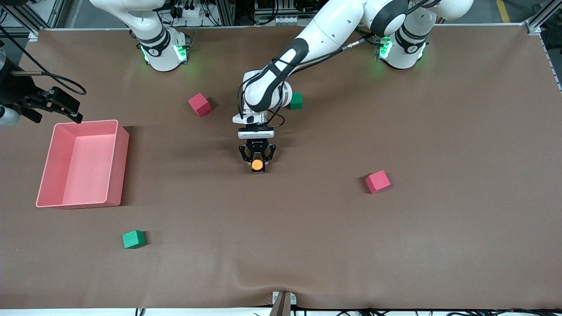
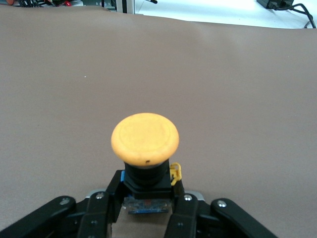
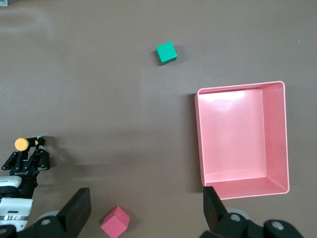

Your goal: Place and upright button with both arms

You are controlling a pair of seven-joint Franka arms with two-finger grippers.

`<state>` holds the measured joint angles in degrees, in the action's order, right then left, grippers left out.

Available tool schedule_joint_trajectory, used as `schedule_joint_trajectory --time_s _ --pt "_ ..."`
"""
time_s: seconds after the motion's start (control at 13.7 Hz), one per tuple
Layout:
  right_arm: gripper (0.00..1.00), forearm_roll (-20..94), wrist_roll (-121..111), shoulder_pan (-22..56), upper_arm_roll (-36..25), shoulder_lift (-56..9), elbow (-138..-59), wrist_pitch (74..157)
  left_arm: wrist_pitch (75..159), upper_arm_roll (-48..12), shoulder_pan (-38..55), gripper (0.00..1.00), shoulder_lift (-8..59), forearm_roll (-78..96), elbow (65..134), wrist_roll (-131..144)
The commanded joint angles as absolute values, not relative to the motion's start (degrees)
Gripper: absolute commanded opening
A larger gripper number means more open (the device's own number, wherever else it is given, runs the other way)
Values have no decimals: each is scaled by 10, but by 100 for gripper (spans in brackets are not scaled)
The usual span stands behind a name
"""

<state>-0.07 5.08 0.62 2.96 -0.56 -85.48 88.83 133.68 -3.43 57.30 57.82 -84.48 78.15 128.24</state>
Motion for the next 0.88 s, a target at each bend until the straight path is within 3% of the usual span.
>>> schedule_joint_trajectory --time_s 0.0,0.07,0.37,0.8 --pt "100 9 45 3 29 -9 -846 884 1346 -28 578 91 584 -874 771 1319" --pt "100 9 45 3 29 -9 -846 884 1341 -28 584 100 582 -873 772 1319" --pt "100 9 45 3 29 -9 -846 884 1326 -35 593 100 571 -847 771 1318" --pt "100 9 45 3 29 -9 -846 885 1242 -79 617 100 516 -621 770 1210"
